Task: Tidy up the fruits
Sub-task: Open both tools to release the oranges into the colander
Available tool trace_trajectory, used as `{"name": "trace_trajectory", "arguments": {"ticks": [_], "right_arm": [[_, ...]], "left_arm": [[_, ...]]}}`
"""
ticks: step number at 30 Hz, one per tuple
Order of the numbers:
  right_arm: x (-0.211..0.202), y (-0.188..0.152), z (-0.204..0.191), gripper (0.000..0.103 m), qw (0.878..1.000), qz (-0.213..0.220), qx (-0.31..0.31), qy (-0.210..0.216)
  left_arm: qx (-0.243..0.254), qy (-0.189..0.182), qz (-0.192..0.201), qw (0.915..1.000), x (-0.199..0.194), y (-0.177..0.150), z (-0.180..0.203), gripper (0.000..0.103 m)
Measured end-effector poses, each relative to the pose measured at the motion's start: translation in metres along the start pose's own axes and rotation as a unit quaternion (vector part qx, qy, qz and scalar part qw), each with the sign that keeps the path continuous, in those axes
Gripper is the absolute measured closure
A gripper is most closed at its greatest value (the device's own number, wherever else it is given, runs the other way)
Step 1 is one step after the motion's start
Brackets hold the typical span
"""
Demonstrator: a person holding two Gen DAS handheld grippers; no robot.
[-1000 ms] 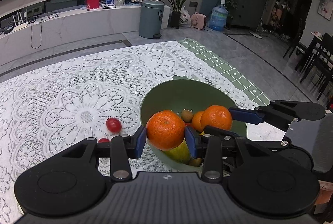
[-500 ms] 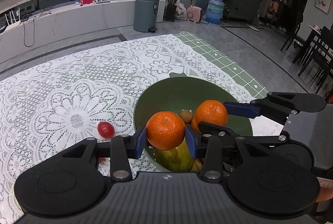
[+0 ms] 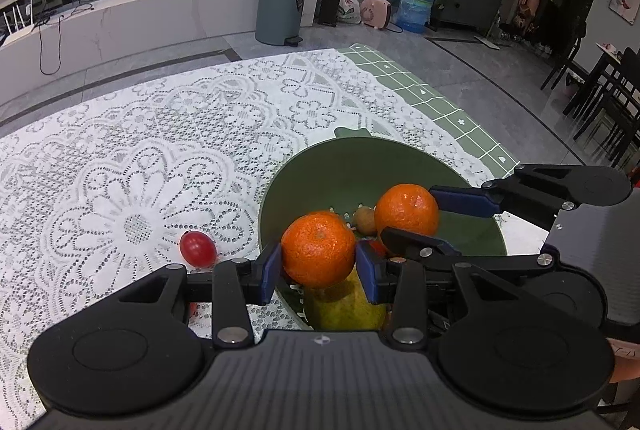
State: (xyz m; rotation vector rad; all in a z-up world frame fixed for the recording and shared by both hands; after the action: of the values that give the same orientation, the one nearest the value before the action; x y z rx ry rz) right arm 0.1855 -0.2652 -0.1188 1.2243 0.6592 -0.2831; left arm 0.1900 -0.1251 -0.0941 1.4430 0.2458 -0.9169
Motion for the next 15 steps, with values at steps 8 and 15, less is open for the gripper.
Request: {"name": "trace_trajectory", "arguments": {"ticks": [8, 15], "right_arm": [[0.015, 0.000, 0.002, 0.063, 1.000, -0.012, -0.008, -0.003], [0.024, -0.001, 0.005, 0.063, 1.000, -0.020, -0.012, -0.006]], "left_arm": [[-0.009, -0.007, -0.010, 0.9999, 0.013, 0.000, -0.004, 0.057], [-0.015, -0.012, -0.015, 0.9997, 0.022, 0.000, -0.006, 0.057]]}}
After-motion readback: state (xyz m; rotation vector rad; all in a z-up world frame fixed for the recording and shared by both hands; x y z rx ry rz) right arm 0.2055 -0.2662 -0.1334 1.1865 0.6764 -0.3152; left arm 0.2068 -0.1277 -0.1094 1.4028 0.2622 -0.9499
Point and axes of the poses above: each gripper's, at about its wrist camera, not at the fingertips, and x roughly the way its jaws point, z to its right, y to its top, the point moved 3 cm from there along x, roughly the way its jaws point, and after that the axes turned 8 degrees about z, right-handed, at the moved point
